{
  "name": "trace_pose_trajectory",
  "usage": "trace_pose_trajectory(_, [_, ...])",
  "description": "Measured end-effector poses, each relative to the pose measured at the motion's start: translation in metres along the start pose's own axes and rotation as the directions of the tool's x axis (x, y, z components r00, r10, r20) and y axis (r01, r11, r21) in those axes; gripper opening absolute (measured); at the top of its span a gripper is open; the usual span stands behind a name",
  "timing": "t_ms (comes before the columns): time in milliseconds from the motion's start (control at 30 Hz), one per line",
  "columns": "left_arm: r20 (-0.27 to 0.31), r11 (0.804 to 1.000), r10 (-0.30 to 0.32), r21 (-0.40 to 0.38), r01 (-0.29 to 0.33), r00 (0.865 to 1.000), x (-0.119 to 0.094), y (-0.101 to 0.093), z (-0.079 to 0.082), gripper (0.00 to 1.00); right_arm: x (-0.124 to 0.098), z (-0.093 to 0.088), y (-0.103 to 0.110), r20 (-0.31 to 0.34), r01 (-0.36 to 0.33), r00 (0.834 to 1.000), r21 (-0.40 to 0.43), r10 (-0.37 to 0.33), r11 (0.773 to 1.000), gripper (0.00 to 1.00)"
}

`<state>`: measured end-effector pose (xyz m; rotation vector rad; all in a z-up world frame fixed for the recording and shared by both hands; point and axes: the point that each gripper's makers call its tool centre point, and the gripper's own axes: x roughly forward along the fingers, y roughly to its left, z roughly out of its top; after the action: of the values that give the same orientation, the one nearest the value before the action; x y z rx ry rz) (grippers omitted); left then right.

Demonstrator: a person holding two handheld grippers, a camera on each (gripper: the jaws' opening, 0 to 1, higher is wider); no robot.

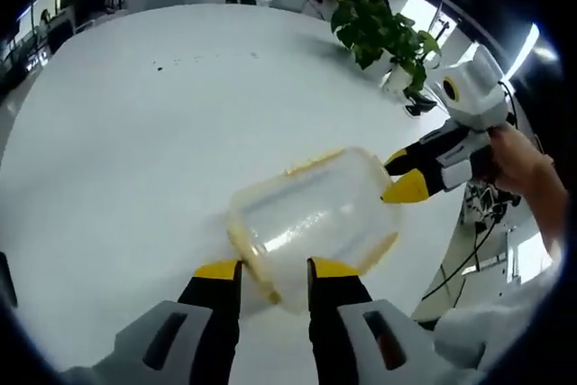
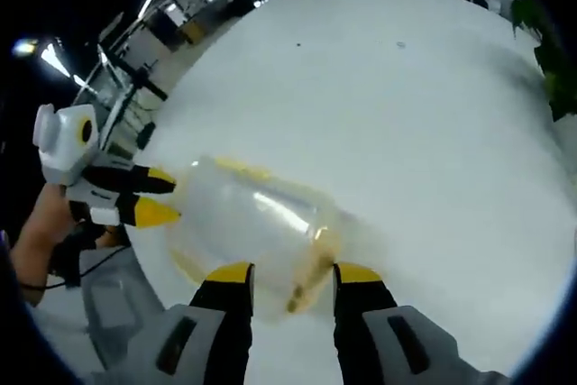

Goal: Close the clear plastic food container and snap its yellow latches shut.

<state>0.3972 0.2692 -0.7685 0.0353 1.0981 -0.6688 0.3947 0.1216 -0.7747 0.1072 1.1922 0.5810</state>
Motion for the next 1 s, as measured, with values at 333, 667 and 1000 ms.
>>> trace_pose_trajectory(333, [0.059,0.999,-0.010,-0.050,0.013,0.998,0.003,-0.001,0.000,0.25,0.003,-0.001,0.003,0.004,-0.001,1.000,-0.015,0.001,1.000,0.29])
trace_pose_trajectory(667, [0.100,0.991,-0.038,-0.126,0.051,0.994,0.004,0.006,0.003,0.23,0.001,0.002,0.004,0.010,0.014,1.000,0.008,-0.014,1.000,0.29])
trace_pose_trajectory(1000, [0.081,0.986,-0.049,-0.155,0.061,0.996,0.003,0.005,0.004,0.27,0.002,-0.001,0.005,0.020,0.018,1.000,0.025,-0.019,1.000,0.32])
